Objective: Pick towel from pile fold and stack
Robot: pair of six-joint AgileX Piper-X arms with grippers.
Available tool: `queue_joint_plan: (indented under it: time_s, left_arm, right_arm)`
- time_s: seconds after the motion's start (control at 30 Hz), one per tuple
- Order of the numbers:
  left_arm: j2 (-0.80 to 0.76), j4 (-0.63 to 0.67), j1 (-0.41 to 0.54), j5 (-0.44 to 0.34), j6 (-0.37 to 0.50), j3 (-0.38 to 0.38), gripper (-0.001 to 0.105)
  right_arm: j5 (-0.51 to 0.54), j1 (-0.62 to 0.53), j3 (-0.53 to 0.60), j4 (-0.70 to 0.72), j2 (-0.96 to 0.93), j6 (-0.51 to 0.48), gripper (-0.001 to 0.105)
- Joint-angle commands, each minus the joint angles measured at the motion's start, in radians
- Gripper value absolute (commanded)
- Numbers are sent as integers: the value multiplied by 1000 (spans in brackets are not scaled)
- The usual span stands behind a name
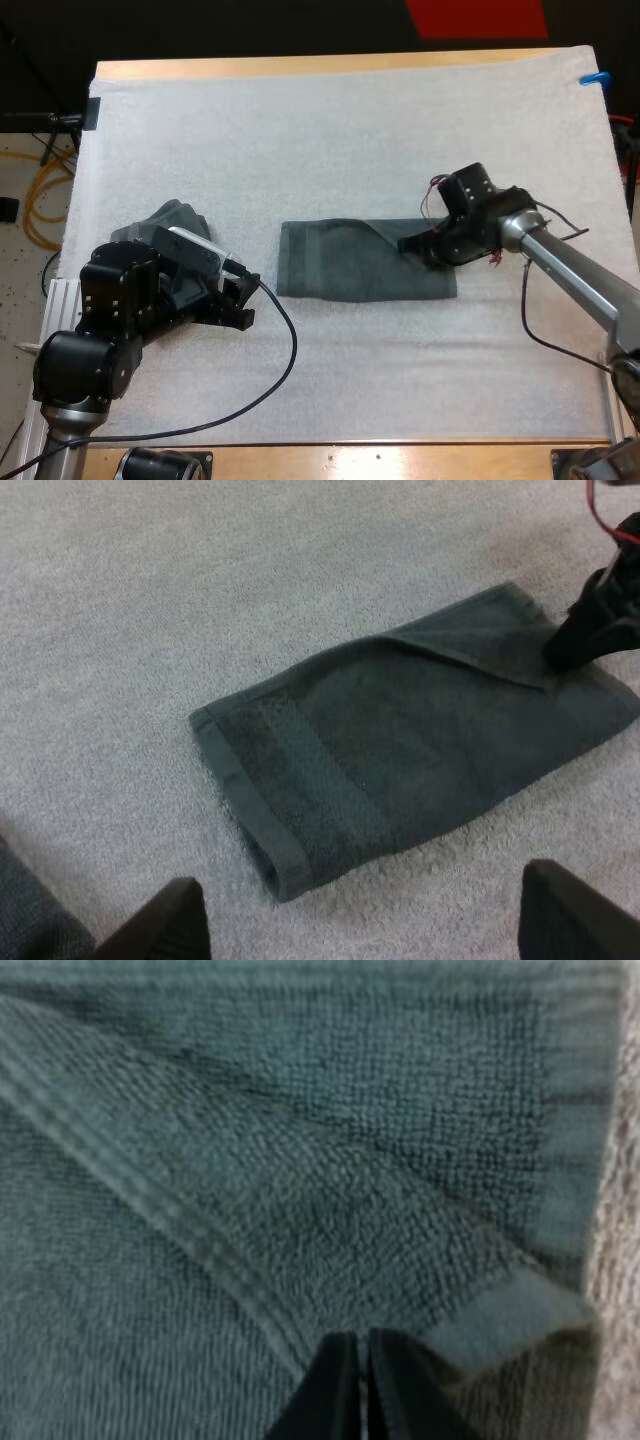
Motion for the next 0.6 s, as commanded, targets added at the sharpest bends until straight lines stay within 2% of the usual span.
queue_joint_plan:
  time_s: [0.0,0.17,0.3,0.4,0.57]
  left_arm:
    - [1,-2,-3,0,-7,-3,63]
    - [1,-2,-3,0,-7,-3,63]
    - [1,-2,-3,0,-7,-3,63]
    - [1,-2,-3,0,-7,-3,63]
    - [1,-4,-3,0,-7,-3,63]
  right_arm:
    - [-11,-6,-13,1,-1,-14,0]
    - [31,-6,-38,67,-28,-27,0]
    - [128,-4,-42,162,-96,-92,0]
    - [111,-4,-42,230,-121,-137,0]
    - [85,-4,-36,254,-84,-163,0]
